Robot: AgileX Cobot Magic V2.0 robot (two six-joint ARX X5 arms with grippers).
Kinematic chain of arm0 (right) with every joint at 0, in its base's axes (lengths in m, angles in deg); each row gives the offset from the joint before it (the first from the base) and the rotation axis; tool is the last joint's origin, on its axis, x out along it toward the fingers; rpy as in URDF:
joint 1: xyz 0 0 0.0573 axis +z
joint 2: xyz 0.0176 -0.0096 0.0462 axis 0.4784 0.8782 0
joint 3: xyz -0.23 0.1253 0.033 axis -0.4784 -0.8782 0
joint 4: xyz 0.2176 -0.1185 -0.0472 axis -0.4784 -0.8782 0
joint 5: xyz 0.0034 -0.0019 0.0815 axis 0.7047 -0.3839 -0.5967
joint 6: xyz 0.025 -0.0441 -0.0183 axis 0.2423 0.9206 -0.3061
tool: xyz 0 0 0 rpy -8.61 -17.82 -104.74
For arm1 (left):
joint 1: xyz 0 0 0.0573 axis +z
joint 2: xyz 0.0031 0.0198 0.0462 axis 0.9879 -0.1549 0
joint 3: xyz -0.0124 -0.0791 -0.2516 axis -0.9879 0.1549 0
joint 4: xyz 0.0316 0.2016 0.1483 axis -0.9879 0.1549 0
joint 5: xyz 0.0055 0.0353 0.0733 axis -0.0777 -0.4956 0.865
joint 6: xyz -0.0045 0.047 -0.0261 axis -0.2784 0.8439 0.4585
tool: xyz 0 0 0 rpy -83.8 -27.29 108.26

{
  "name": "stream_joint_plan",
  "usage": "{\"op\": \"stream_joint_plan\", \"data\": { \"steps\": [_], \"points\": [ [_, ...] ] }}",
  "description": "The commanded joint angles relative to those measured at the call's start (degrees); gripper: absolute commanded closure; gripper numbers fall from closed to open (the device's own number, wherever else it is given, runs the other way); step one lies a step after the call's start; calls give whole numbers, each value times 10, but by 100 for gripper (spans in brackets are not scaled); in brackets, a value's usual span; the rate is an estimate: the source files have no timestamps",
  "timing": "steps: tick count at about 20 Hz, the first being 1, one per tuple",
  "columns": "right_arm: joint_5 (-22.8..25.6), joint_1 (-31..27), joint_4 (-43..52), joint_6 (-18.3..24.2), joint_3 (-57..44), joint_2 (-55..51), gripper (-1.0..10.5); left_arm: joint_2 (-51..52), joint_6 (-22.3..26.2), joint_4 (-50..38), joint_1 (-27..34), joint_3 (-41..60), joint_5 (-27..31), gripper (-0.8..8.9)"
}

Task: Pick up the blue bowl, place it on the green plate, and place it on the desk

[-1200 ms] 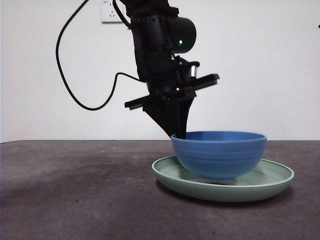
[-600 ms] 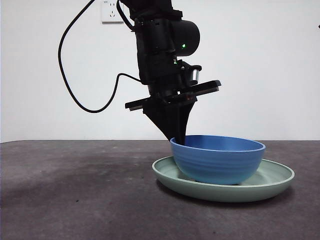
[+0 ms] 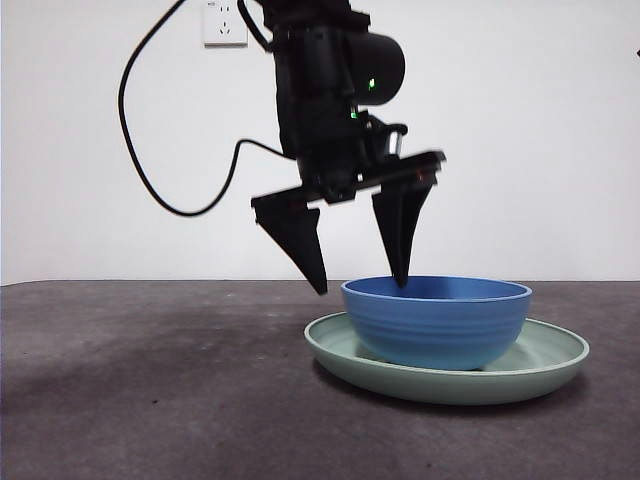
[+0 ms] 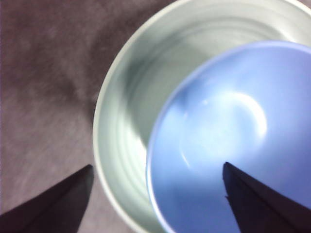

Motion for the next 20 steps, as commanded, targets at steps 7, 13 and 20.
{"op": "stream_joint_plan", "data": {
  "steps": [7, 13, 20],
  "points": [
    [0, 0, 2, 4, 9, 5, 314, 44, 56, 131, -4, -152, 0, 306],
    [2, 0, -3, 5, 9, 5, 314, 178, 78, 190, 3, -138, 4, 289],
    [2, 0, -19, 6, 9, 5, 314, 398, 99, 151, 15, 75, 4, 116]
  ]
}}
